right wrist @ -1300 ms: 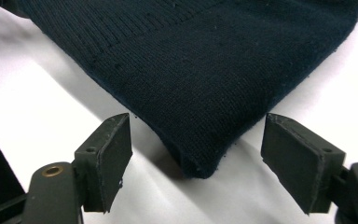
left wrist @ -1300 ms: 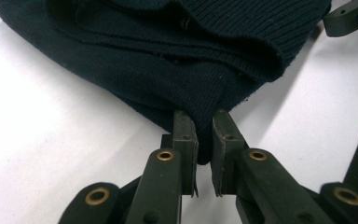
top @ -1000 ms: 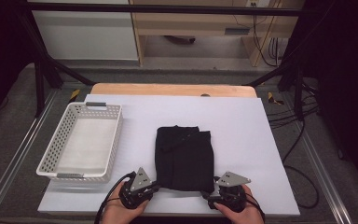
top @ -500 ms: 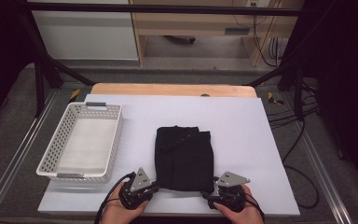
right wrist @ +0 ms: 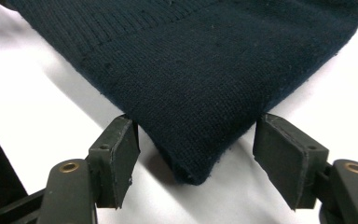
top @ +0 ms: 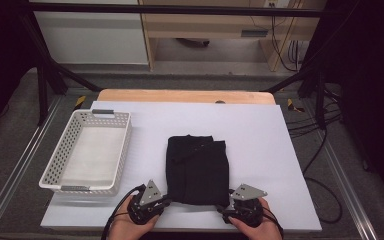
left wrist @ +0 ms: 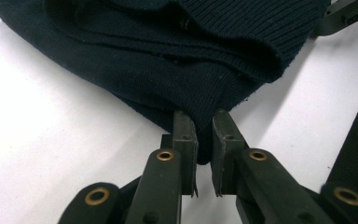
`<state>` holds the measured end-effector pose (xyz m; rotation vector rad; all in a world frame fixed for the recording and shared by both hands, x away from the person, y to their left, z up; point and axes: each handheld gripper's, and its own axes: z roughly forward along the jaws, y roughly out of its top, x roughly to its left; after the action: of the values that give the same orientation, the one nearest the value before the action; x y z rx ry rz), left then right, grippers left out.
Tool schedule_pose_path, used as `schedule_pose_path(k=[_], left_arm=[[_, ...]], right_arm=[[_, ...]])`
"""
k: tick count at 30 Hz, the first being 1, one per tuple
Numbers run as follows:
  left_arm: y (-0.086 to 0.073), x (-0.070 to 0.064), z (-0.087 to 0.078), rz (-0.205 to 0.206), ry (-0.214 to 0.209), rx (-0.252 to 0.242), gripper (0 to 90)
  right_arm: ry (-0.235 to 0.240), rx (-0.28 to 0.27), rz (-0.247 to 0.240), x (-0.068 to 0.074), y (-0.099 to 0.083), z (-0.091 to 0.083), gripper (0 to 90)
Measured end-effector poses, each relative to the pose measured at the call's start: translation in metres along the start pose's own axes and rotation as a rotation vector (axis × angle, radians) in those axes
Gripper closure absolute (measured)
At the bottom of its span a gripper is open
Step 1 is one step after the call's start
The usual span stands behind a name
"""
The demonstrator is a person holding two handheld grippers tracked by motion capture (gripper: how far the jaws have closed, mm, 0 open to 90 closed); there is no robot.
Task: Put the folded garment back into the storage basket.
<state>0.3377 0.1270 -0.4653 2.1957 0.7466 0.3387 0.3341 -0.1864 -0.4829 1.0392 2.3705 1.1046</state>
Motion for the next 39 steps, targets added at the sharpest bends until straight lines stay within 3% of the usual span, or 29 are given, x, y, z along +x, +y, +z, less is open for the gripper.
schedule_pose_path(k=[15,30,39], left_arm=[[-0.0027,0.0004,-0.0003,-0.008,0.001,0.001,81.9],[-0.0036,-0.0003,0.0015,-0.008,0.009,-0.001,81.3],[-0.0045,-0.0004,0.0022,-0.005,0.014,-0.006,80.4]], right_arm=[[-0.005,0.002,-0.020,0.0025,0.0010,0.0009,38.6],[-0.010,-0.010,-0.072,0.0054,0.0020,-0.0011,60.5],[-0.007,-0.018,-0.080,0.0054,0.0024,-0.0016,64.2]])
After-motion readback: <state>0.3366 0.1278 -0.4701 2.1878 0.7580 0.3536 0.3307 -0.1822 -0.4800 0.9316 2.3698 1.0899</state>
